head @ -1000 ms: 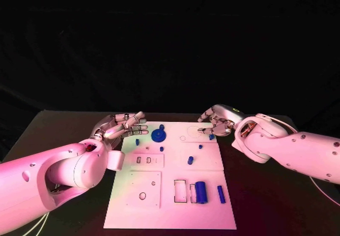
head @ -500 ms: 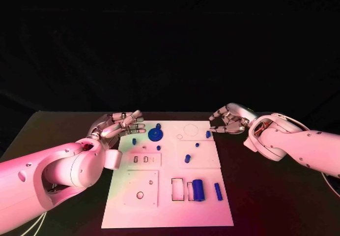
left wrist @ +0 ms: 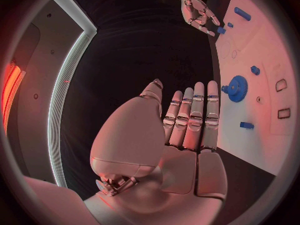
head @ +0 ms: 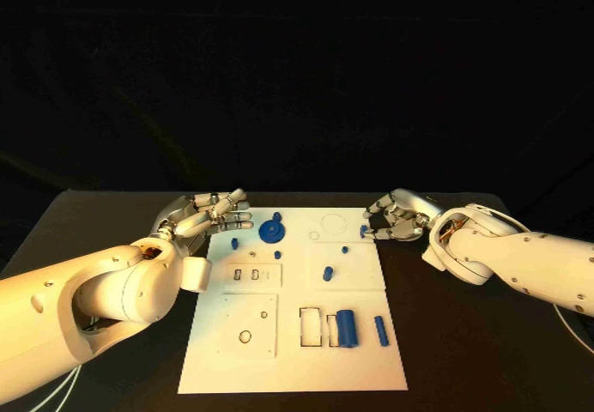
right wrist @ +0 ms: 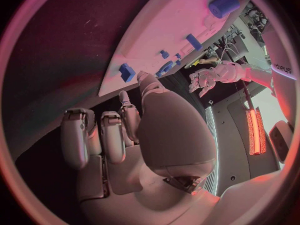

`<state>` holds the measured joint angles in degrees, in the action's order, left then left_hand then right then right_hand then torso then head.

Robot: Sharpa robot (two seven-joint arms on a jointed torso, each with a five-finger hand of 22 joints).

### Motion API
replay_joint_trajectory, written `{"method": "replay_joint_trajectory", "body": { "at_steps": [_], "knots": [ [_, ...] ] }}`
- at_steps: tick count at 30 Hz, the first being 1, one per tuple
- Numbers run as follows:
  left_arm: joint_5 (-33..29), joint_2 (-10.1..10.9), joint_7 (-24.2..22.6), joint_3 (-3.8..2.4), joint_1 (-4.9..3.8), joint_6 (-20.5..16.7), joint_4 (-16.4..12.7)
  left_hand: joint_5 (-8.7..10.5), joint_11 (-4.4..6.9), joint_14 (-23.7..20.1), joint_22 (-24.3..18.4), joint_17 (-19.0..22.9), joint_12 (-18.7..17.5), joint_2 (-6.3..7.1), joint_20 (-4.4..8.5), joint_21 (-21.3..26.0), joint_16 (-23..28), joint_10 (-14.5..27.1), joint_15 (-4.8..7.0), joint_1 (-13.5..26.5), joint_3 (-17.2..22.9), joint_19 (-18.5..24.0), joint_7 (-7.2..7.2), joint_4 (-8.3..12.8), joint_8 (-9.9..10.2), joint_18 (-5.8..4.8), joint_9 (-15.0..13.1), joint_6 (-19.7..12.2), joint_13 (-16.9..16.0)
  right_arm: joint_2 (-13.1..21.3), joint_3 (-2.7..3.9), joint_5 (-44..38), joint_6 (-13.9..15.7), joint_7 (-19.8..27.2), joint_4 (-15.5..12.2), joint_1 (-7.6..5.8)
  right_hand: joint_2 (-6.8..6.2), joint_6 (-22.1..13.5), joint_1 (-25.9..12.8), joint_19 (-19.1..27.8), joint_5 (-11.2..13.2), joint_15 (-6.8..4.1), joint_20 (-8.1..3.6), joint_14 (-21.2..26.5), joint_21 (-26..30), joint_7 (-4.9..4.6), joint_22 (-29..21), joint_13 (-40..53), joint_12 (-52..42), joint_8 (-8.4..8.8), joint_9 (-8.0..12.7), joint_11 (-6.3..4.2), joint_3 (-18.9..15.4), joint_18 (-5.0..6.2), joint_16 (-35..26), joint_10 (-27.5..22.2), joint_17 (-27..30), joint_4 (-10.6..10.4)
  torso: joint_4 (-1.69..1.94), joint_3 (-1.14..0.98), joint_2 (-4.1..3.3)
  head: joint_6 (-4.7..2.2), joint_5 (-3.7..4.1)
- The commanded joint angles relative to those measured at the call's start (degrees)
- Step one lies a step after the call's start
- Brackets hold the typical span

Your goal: Assemble the parts on the task board

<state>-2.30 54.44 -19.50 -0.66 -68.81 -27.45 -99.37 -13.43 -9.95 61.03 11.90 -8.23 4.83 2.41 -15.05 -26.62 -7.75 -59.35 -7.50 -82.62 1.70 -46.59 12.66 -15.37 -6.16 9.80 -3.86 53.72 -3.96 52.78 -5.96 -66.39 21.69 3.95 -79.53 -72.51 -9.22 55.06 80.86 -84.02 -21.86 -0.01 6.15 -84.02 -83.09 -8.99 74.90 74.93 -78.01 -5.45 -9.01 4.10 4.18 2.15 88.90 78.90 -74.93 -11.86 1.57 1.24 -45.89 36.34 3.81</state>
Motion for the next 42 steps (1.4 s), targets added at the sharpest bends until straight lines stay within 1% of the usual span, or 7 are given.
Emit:
{"method": "replay_joint_trajectory", "body": {
  "at_steps": [1,4,6,12,17,24,42],
  "knots": [
    [0.3,-0.1,-0.2,-0.05,-0.06,1.1,0.0,0.21,-0.23,-0.3,0.1,-0.1,-0.3,-0.01,0.09,-0.3,0.2,-0.1,-0.27,-0.7,0.0,0.3,0.51,0.3,0.3,0.51,0.0,0.0,0.0,-0.3,-0.01,-1.0,-1.6,0.5,0.4,0.32,0.10,-0.3,0.6,0.3,-0.2,0.14,0.14,-5.2,0.1,-0.10,7.2,0.8,0.1,0.32,0.0,0.15,-0.2,0.15,-0.1,-0.3,-12.0,0.3,-0.07,0.00,0.02,0.06,-0.16],
    [0.3,-0.1,-0.2,-0.05,-0.06,1.1,0.0,0.21,-0.23,-0.3,0.1,-0.1,-0.3,-0.01,0.09,-0.3,0.2,-0.1,-0.27,-0.7,0.0,0.3,0.51,0.3,0.3,0.51,0.0,0.0,0.0,-0.6,-0.01,-1.3,-1.6,0.4,0.7,0.55,0.25,-0.2,0.7,0.2,-0.3,0.15,0.15,-5.2,0.0,-0.09,7.3,0.9,0.0,0.27,0.0,0.14,-0.2,0.13,0.0,-0.3,-12.1,0.3,-0.11,-0.03,0.04,0.15,-0.18],
    [0.3,-0.1,-0.2,-0.05,-0.06,1.1,0.0,0.21,-0.23,-0.3,0.1,-0.1,-0.3,-0.01,0.09,-0.3,0.2,-0.1,-0.27,-0.7,0.0,0.3,0.51,0.3,0.3,0.51,0.0,0.0,0.0,-0.7,-0.01,-1.4,-1.6,0.3,0.9,0.62,0.35,-0.1,0.8,0.2,-0.3,0.14,0.16,-5.3,0.0,-0.08,7.3,1.0,-0.1,0.23,-0.1,0.13,-0.1,0.12,0.0,-0.2,-12.1,0.4,-0.06,0.02,0.04,0.13,-0.12],
    [0.3,-0.1,-0.2,-0.05,-0.06,1.1,0.0,0.21,-0.23,-0.3,0.1,-0.1,-0.3,-0.01,0.09,-0.3,0.2,-0.1,-0.27,-0.7,0.0,0.3,0.51,0.3,0.3,0.51,0.0,0.0,0.0,-1.0,0.00,-1.6,-1.6,0.2,1.1,0.70,0.92,0.7,1.2,0.0,-0.2,0.08,0.14,-5.3,-0.1,0.05,7.5,1.2,-0.3,-0.09,-0.3,0.03,0.1,0.08,0.0,0.0,-12.3,0.6,-0.10,0.01,0.05,0.19,-0.23],
    [0.3,-0.1,-0.1,-0.05,-0.06,1.2,0.0,0.21,-0.23,-0.3,0.1,-0.1,-0.3,-0.01,0.09,-0.3,0.2,-0.1,-0.27,-0.7,0.0,0.3,0.51,0.3,0.3,0.51,0.0,0.0,0.0,-1.2,0.00,-1.9,-1.6,0.1,1.2,0.72,1.79,2.7,2.0,-0.2,1.1,-0.21,-0.05,-5.3,-0.4,0.48,7.9,1.8,-0.8,-1.00,-0.8,-0.35,0.8,0.00,0.1,0.5,-12.4,1.1,-0.12,0.00,0.03,0.23,-0.28],
    [0.3,0.0,-0.1,-0.05,-0.06,1.2,0.0,0.21,-0.23,-0.3,0.1,-0.1,-0.3,-0.03,0.07,-0.3,0.3,-0.1,-0.28,-0.8,0.1,0.4,0.51,0.4,0.3,0.51,0.0,0.0,0.0,-1.4,0.00,-2.4,-1.7,-0.2,1.4,0.74,2.89,4.2,2.9,-0.5,2.9,-0.62,-0.41,-5.4,-0.6,1.01,8.2,2.2,-1.2,-1.67,-1.1,-0.84,2.0,-0.07,0.2,1.0,-12.6,1.6,-0.08,0.01,0.07,0.32,-0.27],
    [0.3,0.0,0.4,-0.05,-0.06,1.6,0.0,0.23,-0.35,-0.7,0.1,-0.1,-0.6,-0.03,-0.04,-0.4,0.7,0.2,-0.41,-0.9,0.0,0.8,0.62,0.5,0.6,0.48,0.0,-0.2,0.0,-2.0,0.00,-3.5,-1.9,-0.9,2.0,0.78,2.68,4.3,2.9,-0.6,3.3,-0.71,-0.50,-5.4,-0.7,1.07,8.3,2.3,-1.2,-1.67,-1.1,-0.91,2.1,-0.10,0.2,1.1,-12.6,1.8,-0.10,-0.01,0.04,0.60,-0.23]
  ]
}}
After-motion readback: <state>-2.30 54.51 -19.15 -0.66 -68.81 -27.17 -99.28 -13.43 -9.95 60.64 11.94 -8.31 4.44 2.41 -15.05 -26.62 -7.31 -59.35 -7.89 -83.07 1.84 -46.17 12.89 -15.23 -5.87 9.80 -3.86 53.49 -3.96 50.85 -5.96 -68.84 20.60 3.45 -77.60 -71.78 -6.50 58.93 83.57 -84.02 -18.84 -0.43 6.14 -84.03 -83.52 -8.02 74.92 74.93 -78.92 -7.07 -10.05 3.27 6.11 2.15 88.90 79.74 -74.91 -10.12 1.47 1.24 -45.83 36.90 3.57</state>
